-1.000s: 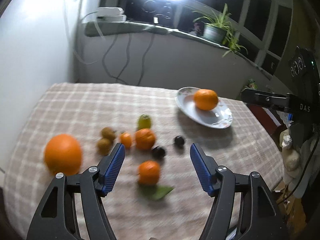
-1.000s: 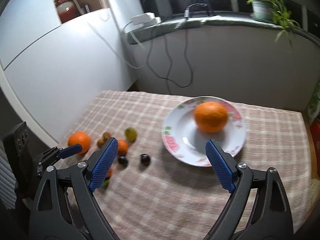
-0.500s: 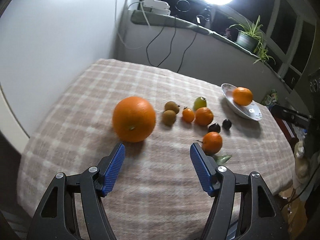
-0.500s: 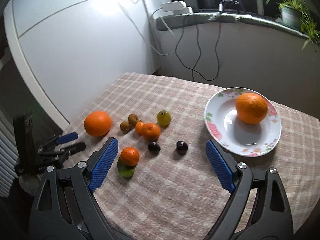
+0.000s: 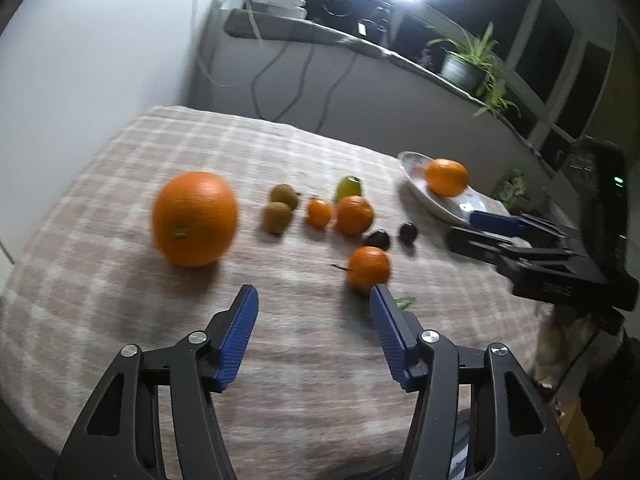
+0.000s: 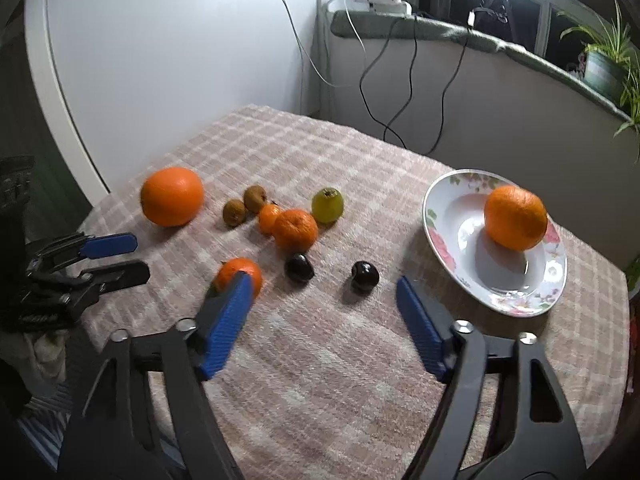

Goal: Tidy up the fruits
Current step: 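Withdraw the right gripper from the plate back toward the fruits, then move the open right gripper around the second large orange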

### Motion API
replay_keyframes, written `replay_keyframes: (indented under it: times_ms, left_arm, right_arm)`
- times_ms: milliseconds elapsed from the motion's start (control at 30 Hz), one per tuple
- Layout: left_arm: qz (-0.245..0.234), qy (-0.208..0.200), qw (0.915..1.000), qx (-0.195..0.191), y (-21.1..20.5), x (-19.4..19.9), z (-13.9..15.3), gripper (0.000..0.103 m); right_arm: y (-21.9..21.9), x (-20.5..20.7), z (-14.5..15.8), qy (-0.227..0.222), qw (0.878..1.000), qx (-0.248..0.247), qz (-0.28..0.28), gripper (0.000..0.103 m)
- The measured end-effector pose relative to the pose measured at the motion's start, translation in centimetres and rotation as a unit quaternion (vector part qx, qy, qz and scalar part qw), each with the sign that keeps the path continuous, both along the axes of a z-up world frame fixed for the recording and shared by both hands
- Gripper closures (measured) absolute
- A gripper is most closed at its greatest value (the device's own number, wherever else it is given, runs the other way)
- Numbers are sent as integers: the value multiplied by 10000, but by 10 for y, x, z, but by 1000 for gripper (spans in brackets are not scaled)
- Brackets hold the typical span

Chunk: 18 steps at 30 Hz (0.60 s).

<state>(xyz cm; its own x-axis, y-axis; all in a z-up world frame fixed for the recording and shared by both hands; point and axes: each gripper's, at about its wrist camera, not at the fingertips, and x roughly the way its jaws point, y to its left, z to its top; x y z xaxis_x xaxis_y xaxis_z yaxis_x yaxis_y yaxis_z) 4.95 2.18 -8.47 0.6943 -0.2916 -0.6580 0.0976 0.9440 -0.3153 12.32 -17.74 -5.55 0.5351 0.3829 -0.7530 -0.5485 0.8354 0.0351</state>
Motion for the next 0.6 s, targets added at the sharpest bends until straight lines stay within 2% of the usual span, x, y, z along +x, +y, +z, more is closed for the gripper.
replay_keyframes:
  times_ms: [233,467,600]
  left_arm:
    - [-19,-22,10000,86,-8,6,-2,51]
    - [361,-17,9993,134,17,7,-5,54]
    - [415,-16,9991,86,23,6,-6,56]
  right_arm:
    - [-5,10,-12,192,9998,89,-59,40]
    - [1,18,-14,246,9996,164,-43,43]
    - [2,24,-19,238,9996,68,-133,45]
